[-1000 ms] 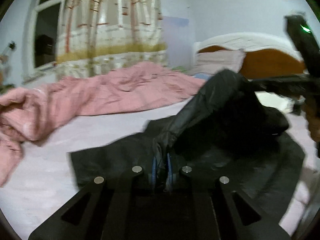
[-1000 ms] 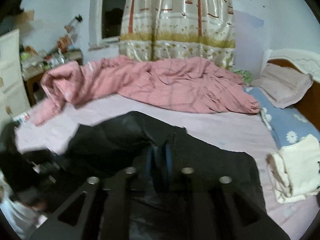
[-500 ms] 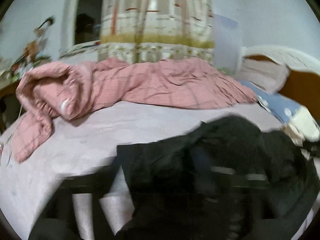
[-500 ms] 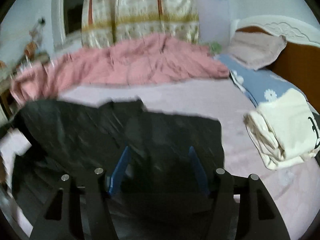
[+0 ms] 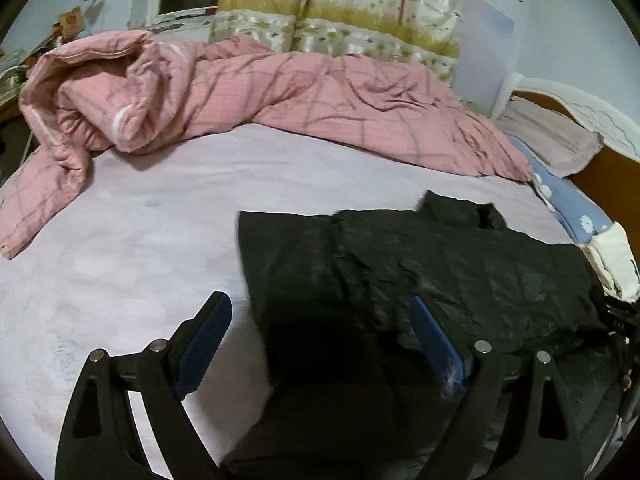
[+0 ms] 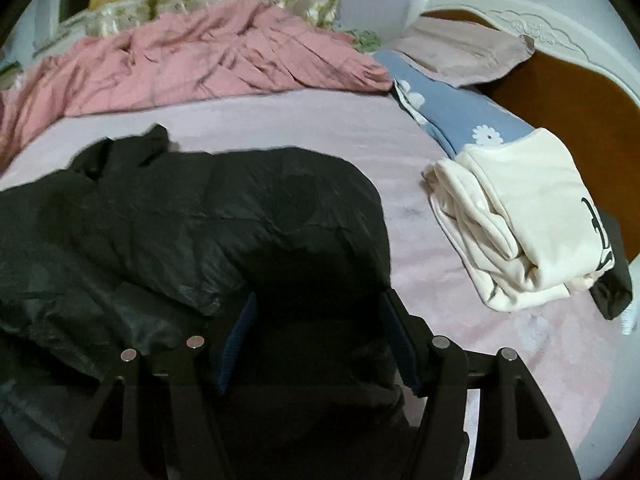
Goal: Fold large clothes
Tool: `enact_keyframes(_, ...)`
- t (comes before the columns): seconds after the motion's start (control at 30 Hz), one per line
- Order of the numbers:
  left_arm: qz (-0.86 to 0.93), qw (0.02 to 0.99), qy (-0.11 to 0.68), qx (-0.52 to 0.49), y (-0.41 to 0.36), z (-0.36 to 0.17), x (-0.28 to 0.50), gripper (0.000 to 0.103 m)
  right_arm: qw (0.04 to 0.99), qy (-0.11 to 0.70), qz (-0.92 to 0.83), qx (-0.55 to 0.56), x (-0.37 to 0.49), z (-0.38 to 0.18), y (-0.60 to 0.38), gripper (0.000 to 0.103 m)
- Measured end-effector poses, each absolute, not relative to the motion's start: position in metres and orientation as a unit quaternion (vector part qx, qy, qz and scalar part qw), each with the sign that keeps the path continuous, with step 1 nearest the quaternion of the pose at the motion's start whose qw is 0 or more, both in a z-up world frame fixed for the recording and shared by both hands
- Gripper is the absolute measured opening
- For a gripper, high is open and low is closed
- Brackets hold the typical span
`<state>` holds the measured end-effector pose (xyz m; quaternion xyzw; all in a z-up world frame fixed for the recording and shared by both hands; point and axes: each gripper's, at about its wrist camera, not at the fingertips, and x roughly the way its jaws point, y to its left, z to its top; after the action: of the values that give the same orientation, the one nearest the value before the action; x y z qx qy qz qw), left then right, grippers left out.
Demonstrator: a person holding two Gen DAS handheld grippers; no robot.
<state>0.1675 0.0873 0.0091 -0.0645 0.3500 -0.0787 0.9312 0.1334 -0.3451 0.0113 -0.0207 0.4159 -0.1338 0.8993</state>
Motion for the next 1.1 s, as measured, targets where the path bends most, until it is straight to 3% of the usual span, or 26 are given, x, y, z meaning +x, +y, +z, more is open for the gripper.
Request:
enact_keyframes(0.1,-0.133,0.921,0.346,-0.119,0.079,0.008,0.169,0.084,0.912,0.392,-0.119,-0.014,0.121,0.020,-0.344,0.064)
enact_keyframes(0.23,-0.169,0.911,0.355,-0.123,0.063,0.003,0.179,0.042,0.926,0.362,-0.100,0.034,0.106,0.031,-0.350,0.064)
enact_keyframes(0.27,-0.166,0.911,0.362,-0.109,0.058,0.001,0.182,0.038,0.930,0.354,-0.093,0.043,0.102,0.034,-0.351,0.064)
enact_keyframes(0.5,-0.122,0.890,0.432,-0.078,0.046,-0.031,0.205,0.036,0.951,0.297,-0.080,0.037,0.081,0.044,-0.355,0.064)
enact_keyframes(0.57,-0.117,0.888,0.437,-0.082,0.047,-0.037,0.207,0.019,0.950,0.299,-0.082,0.048,0.082,0.042,-0.359,0.064)
enact_keyframes(0.63,-0.126,0.891,0.426,-0.090,0.051,-0.034,0.202,0.012,0.948,0.304,-0.079,0.057,0.082,0.038,-0.364,0.064)
enact_keyframes(0.83,-0.104,0.932,0.342,-0.060,0.070,0.012,0.174,0.012,0.946,0.303,-0.097,0.057,0.082,0.030,-0.380,0.064)
enact_keyframes(1.1,-0.044,0.930,0.364,-0.030,0.089,0.008,0.159,0.013,0.949,0.296,-0.090,0.064,0.076,0.028,-0.379,0.064)
